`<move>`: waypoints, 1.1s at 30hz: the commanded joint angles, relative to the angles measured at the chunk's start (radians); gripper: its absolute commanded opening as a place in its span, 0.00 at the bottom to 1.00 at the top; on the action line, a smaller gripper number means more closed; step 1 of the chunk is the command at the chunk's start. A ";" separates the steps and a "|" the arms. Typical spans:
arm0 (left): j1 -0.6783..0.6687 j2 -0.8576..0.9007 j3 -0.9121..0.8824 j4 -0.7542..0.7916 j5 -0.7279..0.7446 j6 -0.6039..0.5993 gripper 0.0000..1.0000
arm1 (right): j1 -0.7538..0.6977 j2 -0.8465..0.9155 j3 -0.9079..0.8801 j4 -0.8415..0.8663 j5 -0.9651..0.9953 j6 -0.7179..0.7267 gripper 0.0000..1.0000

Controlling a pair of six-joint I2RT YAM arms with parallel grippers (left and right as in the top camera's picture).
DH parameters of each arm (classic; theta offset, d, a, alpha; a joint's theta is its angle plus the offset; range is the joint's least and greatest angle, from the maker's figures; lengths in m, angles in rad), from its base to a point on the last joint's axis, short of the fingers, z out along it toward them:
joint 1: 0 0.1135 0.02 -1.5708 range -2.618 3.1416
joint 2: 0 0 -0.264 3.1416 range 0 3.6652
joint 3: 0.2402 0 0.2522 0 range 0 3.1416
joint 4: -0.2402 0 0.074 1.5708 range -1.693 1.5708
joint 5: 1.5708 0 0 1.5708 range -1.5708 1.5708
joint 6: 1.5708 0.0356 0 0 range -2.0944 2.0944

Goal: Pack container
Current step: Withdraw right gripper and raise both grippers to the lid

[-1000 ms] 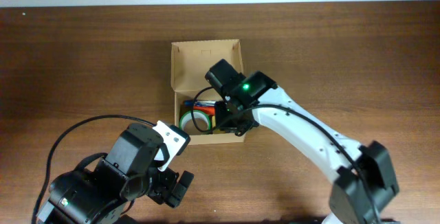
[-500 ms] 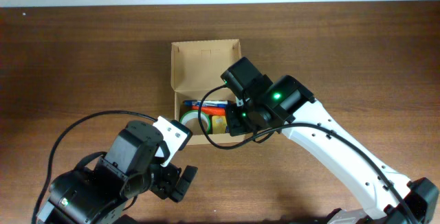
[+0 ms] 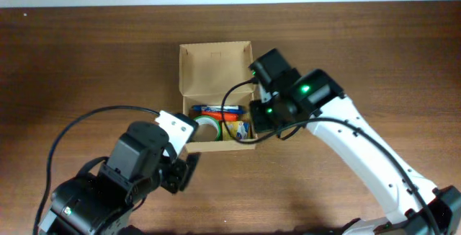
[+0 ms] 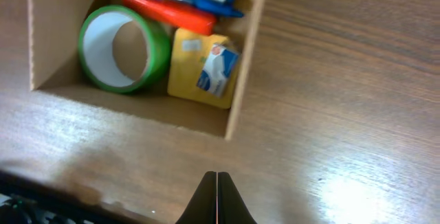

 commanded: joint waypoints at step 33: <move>0.625 0.925 0.036 0.755 0.541 -0.336 0.02 | -0.433 0.260 0.017 0.456 -0.455 -0.256 0.04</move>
